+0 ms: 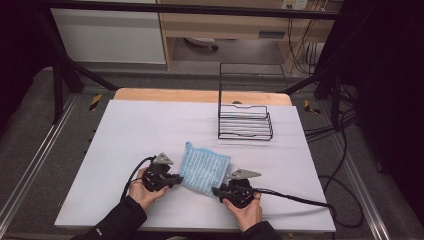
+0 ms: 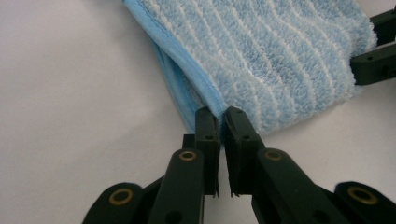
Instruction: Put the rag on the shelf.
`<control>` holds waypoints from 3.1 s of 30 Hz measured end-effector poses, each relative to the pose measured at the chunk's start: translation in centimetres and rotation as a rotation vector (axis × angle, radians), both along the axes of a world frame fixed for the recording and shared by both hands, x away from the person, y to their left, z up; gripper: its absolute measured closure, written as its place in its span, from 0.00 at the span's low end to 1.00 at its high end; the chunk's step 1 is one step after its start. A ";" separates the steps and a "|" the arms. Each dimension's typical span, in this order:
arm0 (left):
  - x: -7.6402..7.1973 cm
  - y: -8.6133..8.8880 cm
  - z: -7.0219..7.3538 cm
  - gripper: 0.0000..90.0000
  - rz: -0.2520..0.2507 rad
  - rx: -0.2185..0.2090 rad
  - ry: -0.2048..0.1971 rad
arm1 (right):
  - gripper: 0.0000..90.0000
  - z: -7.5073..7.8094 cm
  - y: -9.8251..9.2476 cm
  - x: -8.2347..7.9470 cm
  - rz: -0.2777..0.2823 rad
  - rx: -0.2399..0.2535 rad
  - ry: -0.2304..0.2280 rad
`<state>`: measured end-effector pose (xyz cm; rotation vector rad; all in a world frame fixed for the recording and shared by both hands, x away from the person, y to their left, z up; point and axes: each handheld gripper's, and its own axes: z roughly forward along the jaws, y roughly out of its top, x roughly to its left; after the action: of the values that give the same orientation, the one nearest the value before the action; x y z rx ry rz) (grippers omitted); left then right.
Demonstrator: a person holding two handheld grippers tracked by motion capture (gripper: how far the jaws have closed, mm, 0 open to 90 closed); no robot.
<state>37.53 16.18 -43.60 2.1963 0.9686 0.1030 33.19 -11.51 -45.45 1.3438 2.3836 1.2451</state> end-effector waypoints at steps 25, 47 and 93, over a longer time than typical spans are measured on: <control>6.8 -7.3 1.2 0.43 -0.057 0.027 -0.114 | 0.61 2.8 -10.3 0.8 -0.106 -0.011 -0.006; 5.0 -8.3 0.1 0.90 -0.152 -0.008 0.016 | 0.92 2.9 -11.3 1.9 -0.047 -0.007 0.111; 0.2 0.6 1.4 0.24 0.048 -0.089 -0.105 | 0.91 3.1 -13.3 1.7 -0.005 -0.169 0.088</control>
<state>37.69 16.80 -42.22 2.0660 0.9494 0.1924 34.86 -24.84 -42.37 1.3784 2.4786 0.9765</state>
